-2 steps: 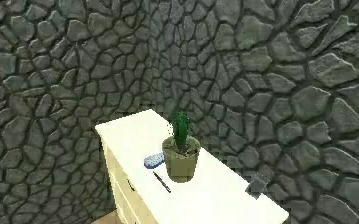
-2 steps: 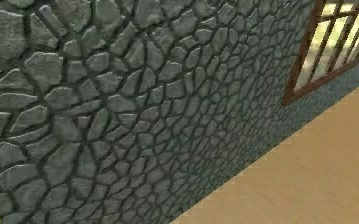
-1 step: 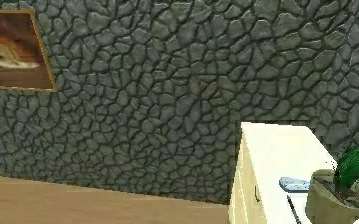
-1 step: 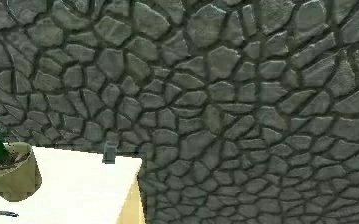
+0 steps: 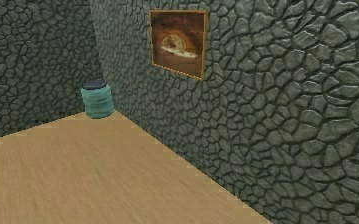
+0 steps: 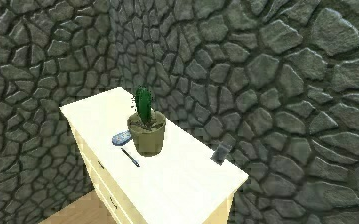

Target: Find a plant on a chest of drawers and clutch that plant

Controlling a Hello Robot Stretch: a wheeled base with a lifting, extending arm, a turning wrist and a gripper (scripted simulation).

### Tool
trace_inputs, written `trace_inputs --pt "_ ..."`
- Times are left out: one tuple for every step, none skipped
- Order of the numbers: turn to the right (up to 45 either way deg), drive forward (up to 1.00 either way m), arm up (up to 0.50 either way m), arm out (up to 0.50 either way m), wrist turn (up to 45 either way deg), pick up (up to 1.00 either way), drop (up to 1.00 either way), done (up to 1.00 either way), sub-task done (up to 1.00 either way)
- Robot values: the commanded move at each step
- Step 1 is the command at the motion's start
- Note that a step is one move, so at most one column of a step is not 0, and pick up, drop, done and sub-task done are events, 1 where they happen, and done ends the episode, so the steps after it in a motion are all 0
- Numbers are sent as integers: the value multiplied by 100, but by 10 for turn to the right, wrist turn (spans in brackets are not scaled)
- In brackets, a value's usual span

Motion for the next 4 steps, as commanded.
trace_inputs --pt "0 0 50 0 0 0 0 0 0" --pt "0 0 38 0 0 0 0 0 0" --pt "0 0 0 30 0 0 0 0 0" --pt "0 0 0 0 450 0 0 0 0"
